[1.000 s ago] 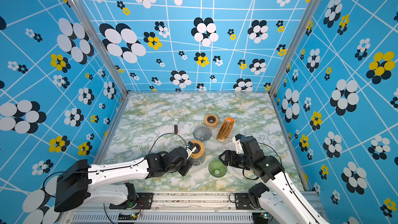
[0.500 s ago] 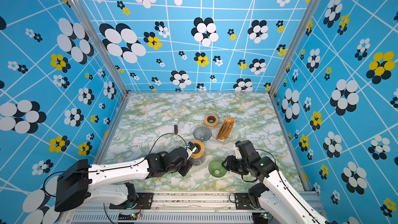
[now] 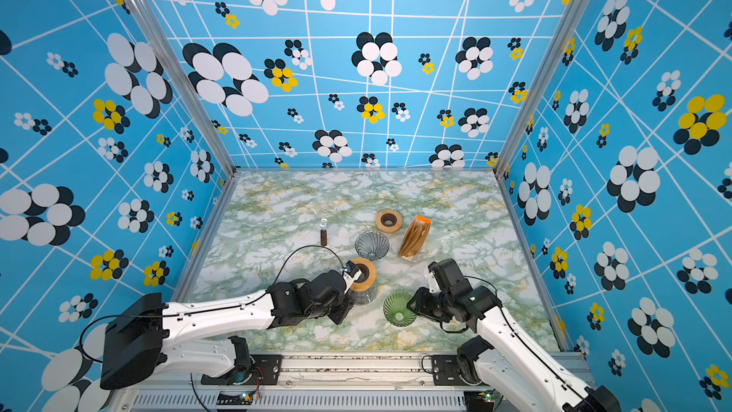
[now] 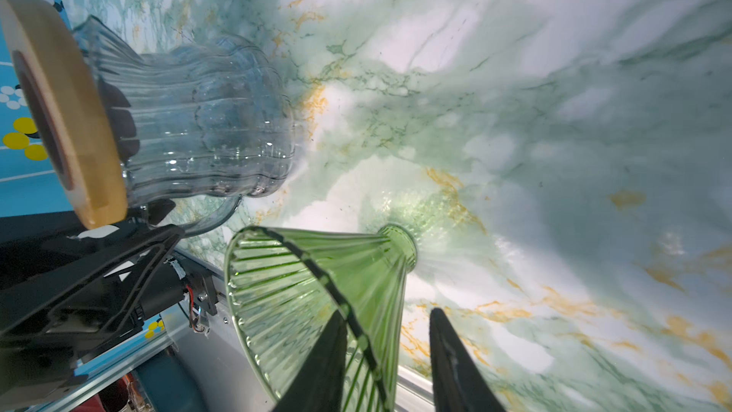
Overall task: Place the coffee filter in the dripper
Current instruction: 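Hold the pitcher handle with the left gripper while the right grasps the green dripper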
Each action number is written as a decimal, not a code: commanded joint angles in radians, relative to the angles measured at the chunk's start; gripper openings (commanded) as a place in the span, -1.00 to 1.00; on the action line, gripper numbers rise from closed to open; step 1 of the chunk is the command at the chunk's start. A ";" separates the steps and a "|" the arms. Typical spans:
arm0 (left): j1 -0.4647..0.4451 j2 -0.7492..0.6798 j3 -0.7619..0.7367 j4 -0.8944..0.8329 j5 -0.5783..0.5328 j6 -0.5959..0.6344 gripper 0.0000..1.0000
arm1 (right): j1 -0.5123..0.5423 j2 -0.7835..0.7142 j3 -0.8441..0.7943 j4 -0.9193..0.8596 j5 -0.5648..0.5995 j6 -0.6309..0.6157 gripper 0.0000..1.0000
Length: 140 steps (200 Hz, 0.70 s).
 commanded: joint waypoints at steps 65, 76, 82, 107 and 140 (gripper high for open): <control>-0.009 -0.006 0.022 0.009 -0.013 0.005 -0.47 | 0.007 0.017 -0.029 0.044 -0.016 0.016 -0.39; -0.010 -0.004 0.021 0.008 -0.012 0.005 -0.47 | 0.007 0.018 -0.029 0.044 -0.014 0.016 -0.41; -0.010 -0.003 0.023 0.010 -0.012 0.005 -0.47 | 0.007 0.020 -0.032 0.045 -0.013 0.015 -0.42; -0.010 0.003 0.020 0.014 -0.011 0.005 -0.47 | 0.009 0.028 -0.033 0.046 -0.008 0.013 -0.44; -0.010 0.005 0.020 0.018 -0.008 0.004 -0.47 | 0.012 0.041 -0.034 0.041 0.006 0.006 -0.48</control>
